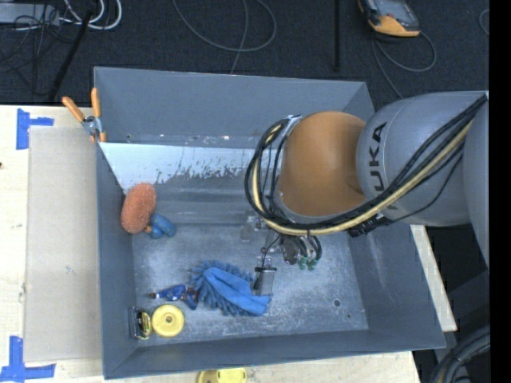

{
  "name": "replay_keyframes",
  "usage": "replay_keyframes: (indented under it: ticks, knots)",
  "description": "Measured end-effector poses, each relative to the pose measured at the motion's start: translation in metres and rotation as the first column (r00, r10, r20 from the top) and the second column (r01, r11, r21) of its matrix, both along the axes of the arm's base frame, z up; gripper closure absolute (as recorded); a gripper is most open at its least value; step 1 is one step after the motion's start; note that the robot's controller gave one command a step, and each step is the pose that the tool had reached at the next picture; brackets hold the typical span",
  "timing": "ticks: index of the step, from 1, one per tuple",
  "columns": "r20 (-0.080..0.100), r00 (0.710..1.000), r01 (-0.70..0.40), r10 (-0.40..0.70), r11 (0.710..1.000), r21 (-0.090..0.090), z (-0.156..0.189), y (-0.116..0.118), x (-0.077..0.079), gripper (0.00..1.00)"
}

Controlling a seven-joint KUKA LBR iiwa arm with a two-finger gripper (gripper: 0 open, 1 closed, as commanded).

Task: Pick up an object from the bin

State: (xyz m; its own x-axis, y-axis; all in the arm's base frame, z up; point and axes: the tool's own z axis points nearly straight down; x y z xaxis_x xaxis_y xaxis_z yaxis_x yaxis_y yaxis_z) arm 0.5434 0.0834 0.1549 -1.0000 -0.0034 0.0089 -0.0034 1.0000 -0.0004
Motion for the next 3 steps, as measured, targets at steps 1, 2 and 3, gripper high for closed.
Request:
replay_keyframes:
  ticks: [1,2,3]
  knots:
    - [0.007,1.000,0.002,-0.002,1.000,0.001,0.005,0.000,0.002,0.00]
    - [0.015,1.000,-0.007,0.007,1.000,0.001,-0.039,0.012,-0.021,0.00]
    - [0.008,0.999,0.037,-0.037,0.999,0.001,-0.086,0.007,-0.069,1.00]
